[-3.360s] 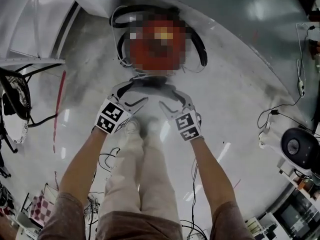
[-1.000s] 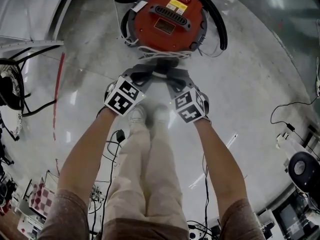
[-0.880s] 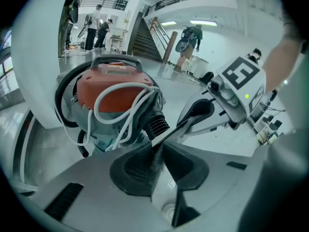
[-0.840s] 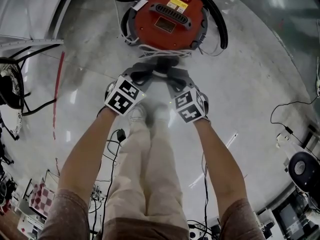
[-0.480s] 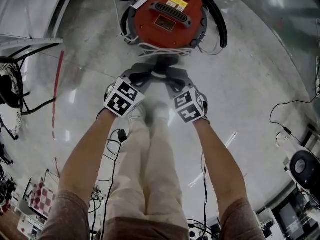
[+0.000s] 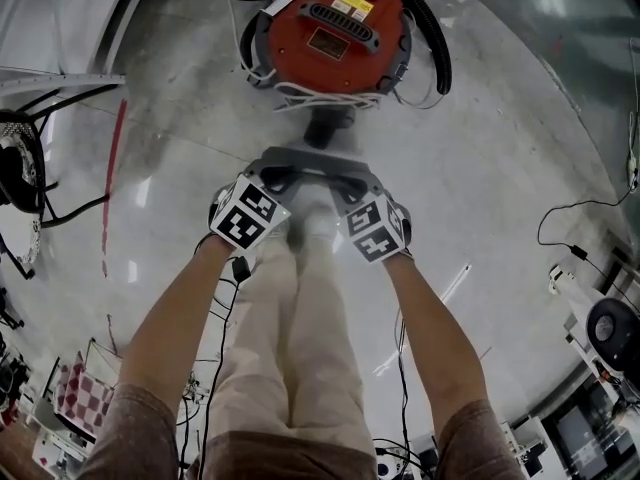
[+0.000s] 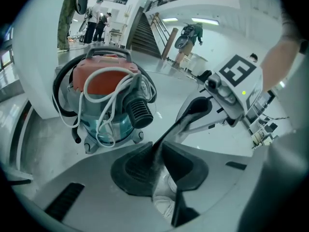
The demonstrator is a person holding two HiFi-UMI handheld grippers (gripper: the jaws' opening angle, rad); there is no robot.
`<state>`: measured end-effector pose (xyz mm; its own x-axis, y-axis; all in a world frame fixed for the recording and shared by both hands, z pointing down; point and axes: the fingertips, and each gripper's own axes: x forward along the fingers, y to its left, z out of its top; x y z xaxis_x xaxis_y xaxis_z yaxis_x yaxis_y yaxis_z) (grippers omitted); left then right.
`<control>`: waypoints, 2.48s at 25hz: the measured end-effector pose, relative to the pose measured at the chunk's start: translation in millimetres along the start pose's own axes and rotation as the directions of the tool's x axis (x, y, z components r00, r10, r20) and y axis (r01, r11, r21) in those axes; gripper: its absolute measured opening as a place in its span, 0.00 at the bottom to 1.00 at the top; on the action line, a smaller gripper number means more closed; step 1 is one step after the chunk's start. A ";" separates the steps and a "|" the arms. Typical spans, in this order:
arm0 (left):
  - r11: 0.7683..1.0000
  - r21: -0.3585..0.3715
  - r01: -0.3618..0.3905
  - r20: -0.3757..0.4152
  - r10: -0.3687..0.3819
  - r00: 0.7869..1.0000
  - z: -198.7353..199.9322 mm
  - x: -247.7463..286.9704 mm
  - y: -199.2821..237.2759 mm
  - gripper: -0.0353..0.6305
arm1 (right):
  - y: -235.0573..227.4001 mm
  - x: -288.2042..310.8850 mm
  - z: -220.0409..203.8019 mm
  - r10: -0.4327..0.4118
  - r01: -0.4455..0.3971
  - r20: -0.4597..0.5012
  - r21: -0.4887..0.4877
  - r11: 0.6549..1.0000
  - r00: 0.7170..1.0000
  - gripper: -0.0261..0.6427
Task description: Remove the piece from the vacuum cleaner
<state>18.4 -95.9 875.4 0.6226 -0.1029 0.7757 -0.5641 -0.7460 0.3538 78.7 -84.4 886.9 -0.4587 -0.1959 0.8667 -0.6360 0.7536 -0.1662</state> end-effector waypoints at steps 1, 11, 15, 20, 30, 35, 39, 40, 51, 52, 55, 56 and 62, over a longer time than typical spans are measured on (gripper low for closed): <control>1.000 -0.001 -0.001 0.002 0.001 1.000 3.3 -3.7 -2.0 0.15 | -0.4 -4.8 2.7 -0.004 0.004 0.005 0.011 1.000 1.000 0.08; 0.998 0.042 -0.053 0.062 0.051 0.997 80.7 -99.2 -45.3 0.15 | 12.3 -118.3 64.5 -0.087 0.076 0.129 0.085 0.993 0.988 0.08; 0.997 0.026 -0.076 0.078 0.074 0.994 114.2 -154.4 -69.2 0.16 | 25.1 -175.6 93.9 -0.096 0.081 0.159 0.094 0.992 0.983 0.08; 0.992 0.037 -0.121 0.124 0.115 0.986 167.3 -229.1 -95.6 0.16 | 35.5 -254.1 145.8 -0.121 0.103 0.219 0.094 0.990 0.968 0.09; 0.969 0.125 -0.213 0.206 0.184 0.961 263.2 -366.1 -138.8 0.16 | 54.2 -392.7 244.3 -0.161 0.167 0.345 0.012 0.986 0.925 0.09; 0.965 0.142 -0.221 0.242 0.183 0.953 290.0 -409.3 -158.6 0.16 | 59.0 -439.5 273.0 -0.168 0.195 0.385 -0.033 0.980 0.908 0.09; 0.956 0.182 -0.230 0.290 0.171 0.942 305.5 -433.6 -167.2 0.16 | 62.8 -465.4 290.9 -0.172 0.195 0.433 -0.009 0.981 0.885 0.09; 0.954 0.195 -0.229 0.301 0.164 0.939 308.3 -438.4 -168.3 0.16 | 64.8 -469.9 294.4 -0.167 0.188 0.439 -0.005 0.982 0.883 0.09; 0.964 0.223 -0.148 0.339 0.066 0.939 293.7 -464.7 -191.8 0.16 | 97.8 -493.1 294.4 -0.115 0.145 0.461 -0.028 0.989 0.880 0.10; 0.967 0.210 -0.143 0.344 0.063 0.937 291.3 -466.1 -192.5 0.16 | 100.0 -493.2 294.5 -0.117 0.140 0.464 -0.015 0.990 0.878 0.10; 0.973 0.182 -0.144 0.361 0.070 0.930 284.1 -466.2 -193.4 0.16 | 103.1 -491.1 293.4 -0.129 0.119 0.481 0.052 0.991 0.867 0.11; 0.974 0.176 -0.145 0.367 0.071 0.927 281.8 -465.2 -193.0 0.16 | 103.7 -489.7 292.4 -0.135 0.113 0.489 0.075 0.991 0.862 0.11; 0.984 0.144 -0.109 0.377 0.048 0.925 262.7 -451.1 -191.3 0.16 | 109.3 -473.8 276.9 -0.141 0.089 0.488 0.130 0.988 0.862 0.11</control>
<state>-12.1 -79.6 320.4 0.7537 -0.3790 0.5369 -0.5449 -0.8171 0.1882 54.6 -83.0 327.9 -0.6078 -0.5813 0.5410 -0.7493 0.6455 -0.1483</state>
